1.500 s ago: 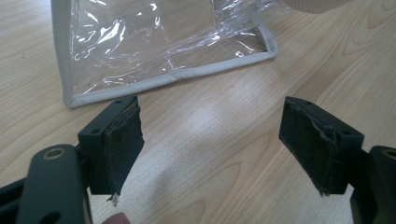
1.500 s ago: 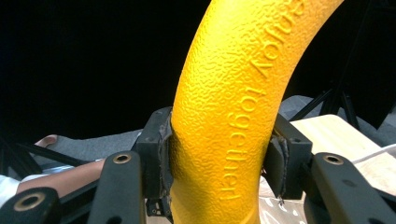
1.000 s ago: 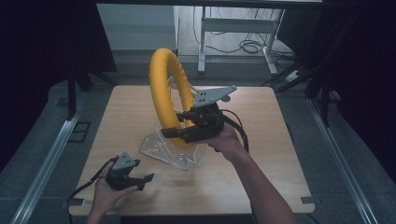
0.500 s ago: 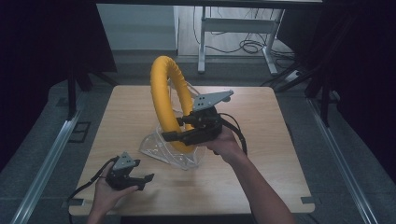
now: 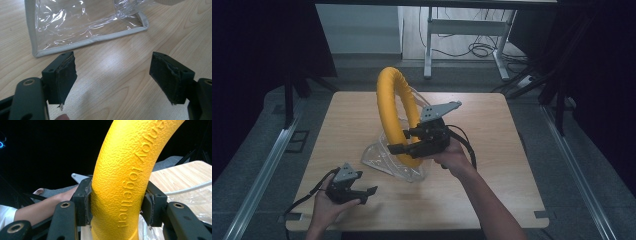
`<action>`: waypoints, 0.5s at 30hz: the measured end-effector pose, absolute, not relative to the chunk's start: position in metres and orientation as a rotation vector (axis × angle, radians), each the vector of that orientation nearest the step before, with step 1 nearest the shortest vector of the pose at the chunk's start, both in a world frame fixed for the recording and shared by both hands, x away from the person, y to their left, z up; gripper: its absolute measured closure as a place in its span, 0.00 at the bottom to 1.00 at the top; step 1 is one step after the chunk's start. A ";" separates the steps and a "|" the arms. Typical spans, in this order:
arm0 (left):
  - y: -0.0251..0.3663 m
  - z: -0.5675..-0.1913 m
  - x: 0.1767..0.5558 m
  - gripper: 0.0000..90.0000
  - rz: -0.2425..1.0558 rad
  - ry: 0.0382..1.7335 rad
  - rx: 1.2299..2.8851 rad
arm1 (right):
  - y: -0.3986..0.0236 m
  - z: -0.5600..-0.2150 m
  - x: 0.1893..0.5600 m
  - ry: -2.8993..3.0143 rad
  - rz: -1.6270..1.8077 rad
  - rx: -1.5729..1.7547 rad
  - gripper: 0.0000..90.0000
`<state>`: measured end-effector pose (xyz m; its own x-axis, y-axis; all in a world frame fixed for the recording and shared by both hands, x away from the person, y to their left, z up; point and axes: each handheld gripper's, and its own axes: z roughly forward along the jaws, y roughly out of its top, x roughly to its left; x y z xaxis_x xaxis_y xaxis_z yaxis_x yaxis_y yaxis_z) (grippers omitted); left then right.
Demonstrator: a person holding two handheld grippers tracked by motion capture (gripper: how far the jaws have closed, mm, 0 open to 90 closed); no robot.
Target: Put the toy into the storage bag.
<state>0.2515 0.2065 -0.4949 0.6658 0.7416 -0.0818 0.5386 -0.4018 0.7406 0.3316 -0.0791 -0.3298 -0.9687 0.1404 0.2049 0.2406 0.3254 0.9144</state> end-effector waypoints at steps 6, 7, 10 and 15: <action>0.207 -0.495 0.252 0.24 0.336 0.984 2.105 | -0.079 -0.339 0.335 -2.480 -1.723 -0.380 0.54; 0.207 -0.495 0.252 0.24 0.336 0.984 2.105 | -0.079 -0.341 0.336 -2.481 -1.719 -0.380 0.54; 0.207 -0.495 0.252 0.24 0.336 0.983 2.108 | -0.080 -0.346 0.339 -2.473 -1.711 -0.404 0.54; 0.206 -0.496 0.252 0.24 0.333 0.983 2.107 | -0.081 -0.351 0.340 -2.468 -1.707 -0.409 0.54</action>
<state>0.2520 0.2059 -0.4957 0.6676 0.7401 -0.0815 0.5379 -0.4037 0.7401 0.3405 -0.0809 -0.3508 -0.9573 0.1555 0.2437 0.2829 0.3302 0.9005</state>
